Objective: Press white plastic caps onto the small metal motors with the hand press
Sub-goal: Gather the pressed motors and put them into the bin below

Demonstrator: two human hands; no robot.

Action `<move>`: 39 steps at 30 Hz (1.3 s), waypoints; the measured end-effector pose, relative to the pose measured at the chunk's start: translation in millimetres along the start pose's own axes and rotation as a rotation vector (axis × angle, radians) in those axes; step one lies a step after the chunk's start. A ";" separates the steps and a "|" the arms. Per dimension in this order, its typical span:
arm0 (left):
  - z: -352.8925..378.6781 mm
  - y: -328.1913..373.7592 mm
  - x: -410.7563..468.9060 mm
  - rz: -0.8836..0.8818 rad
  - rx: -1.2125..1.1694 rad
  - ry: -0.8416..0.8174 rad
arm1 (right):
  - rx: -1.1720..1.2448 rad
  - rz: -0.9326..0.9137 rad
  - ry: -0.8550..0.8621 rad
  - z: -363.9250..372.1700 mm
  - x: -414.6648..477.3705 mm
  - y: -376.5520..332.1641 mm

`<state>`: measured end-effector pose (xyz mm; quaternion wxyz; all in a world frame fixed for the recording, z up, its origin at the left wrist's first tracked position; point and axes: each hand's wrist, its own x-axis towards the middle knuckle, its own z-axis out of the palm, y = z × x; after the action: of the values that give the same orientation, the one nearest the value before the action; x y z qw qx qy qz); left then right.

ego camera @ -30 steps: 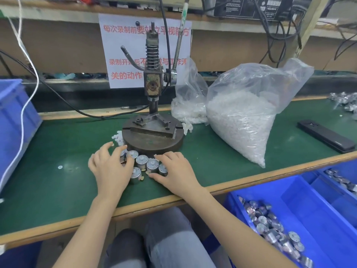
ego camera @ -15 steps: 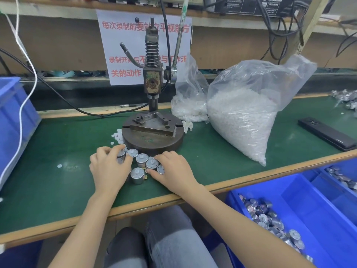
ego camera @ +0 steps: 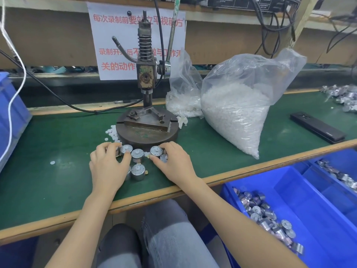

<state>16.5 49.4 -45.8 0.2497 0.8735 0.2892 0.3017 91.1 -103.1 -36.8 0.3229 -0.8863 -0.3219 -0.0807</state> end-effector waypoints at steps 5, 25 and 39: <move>-1.3 0.6 1.6 0.022 0.009 -0.021 | 0.088 0.048 0.025 -4.8 0.1 -1.7; -5.8 3.8 -0.3 0.038 0.042 -0.099 | 0.547 0.482 0.481 -118.3 -97.6 91.2; -4.1 6.7 -8.5 0.065 0.030 -0.101 | 0.017 0.799 0.214 -65.4 -167.2 221.5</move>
<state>10.7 40.2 -42.2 0.2410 0.9001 0.2524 0.2607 102.9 -360.0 -159.9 0.3675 -0.9256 0.0821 -0.0381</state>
